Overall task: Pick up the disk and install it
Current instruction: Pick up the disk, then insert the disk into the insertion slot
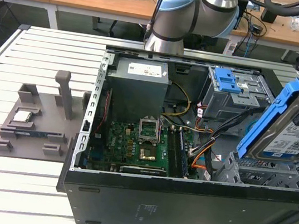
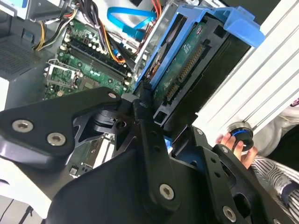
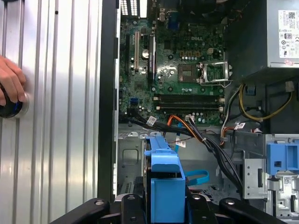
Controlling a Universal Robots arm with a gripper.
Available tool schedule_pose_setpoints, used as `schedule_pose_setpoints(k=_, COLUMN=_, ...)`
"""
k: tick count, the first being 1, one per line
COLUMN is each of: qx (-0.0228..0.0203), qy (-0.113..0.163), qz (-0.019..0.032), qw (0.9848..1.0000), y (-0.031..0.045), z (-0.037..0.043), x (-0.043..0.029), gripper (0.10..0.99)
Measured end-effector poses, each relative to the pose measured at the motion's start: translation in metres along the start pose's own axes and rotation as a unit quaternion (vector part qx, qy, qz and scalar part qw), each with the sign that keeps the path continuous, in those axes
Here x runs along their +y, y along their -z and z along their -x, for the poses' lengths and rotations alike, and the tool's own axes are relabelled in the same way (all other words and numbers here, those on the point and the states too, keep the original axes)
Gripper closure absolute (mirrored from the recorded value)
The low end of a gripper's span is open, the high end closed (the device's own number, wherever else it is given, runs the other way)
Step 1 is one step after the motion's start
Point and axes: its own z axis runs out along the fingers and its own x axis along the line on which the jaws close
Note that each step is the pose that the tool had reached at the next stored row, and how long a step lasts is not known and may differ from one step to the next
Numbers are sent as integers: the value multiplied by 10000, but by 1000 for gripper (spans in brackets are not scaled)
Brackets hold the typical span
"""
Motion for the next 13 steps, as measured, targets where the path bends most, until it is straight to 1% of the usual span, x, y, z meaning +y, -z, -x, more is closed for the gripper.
schedule_pose_setpoints(k=13, qx=2, qy=-2, qz=0, qw=10000, y=-1, z=-1, x=-4, gripper=722)
